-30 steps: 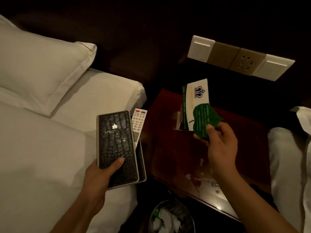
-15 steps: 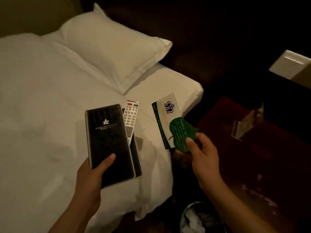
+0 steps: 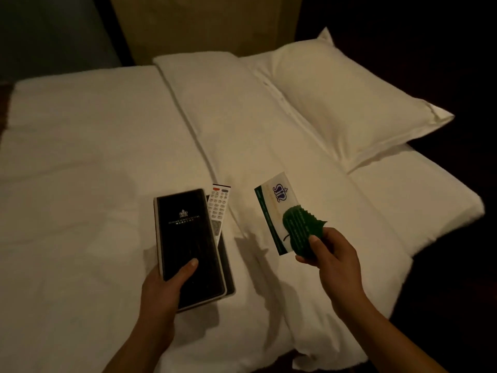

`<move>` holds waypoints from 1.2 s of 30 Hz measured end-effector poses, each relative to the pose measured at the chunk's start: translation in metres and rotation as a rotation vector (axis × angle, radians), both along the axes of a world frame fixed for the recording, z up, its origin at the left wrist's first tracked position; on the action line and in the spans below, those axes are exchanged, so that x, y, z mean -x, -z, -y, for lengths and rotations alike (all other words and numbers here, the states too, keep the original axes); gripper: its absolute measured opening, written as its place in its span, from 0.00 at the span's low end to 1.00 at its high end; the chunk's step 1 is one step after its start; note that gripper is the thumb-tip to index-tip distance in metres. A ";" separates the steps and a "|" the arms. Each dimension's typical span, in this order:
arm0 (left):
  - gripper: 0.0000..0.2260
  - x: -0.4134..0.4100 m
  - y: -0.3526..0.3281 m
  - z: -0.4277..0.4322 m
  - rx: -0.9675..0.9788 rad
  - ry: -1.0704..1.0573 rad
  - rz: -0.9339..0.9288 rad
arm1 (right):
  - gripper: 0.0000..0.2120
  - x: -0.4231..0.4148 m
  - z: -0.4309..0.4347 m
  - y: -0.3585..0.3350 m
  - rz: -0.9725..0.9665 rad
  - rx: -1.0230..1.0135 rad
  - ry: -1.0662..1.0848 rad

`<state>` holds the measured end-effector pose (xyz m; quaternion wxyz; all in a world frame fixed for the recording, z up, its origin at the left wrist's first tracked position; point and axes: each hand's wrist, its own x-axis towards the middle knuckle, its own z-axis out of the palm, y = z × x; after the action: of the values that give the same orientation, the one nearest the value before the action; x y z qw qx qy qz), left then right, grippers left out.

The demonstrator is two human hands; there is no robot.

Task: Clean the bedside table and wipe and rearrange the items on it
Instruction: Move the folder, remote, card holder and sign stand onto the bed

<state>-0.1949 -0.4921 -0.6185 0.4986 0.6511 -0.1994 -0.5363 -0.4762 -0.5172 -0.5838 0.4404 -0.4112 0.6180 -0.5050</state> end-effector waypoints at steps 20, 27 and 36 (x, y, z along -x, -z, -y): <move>0.30 -0.173 0.053 0.067 -0.230 -0.281 0.136 | 0.06 -0.172 0.145 0.085 -0.171 -0.200 -0.348; 0.26 -0.207 0.076 0.081 -0.299 -0.185 0.228 | 0.05 -0.203 0.150 0.111 -0.251 -0.257 -0.349; 0.37 -0.193 0.060 0.089 -0.388 0.037 0.867 | 0.12 -0.201 0.149 0.107 -0.310 -0.305 -0.279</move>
<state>-0.0019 -0.5812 -0.6782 0.2288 0.8924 -0.2969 -0.2512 -0.2747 -0.6665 -0.6912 0.4624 -0.4940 0.6845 -0.2714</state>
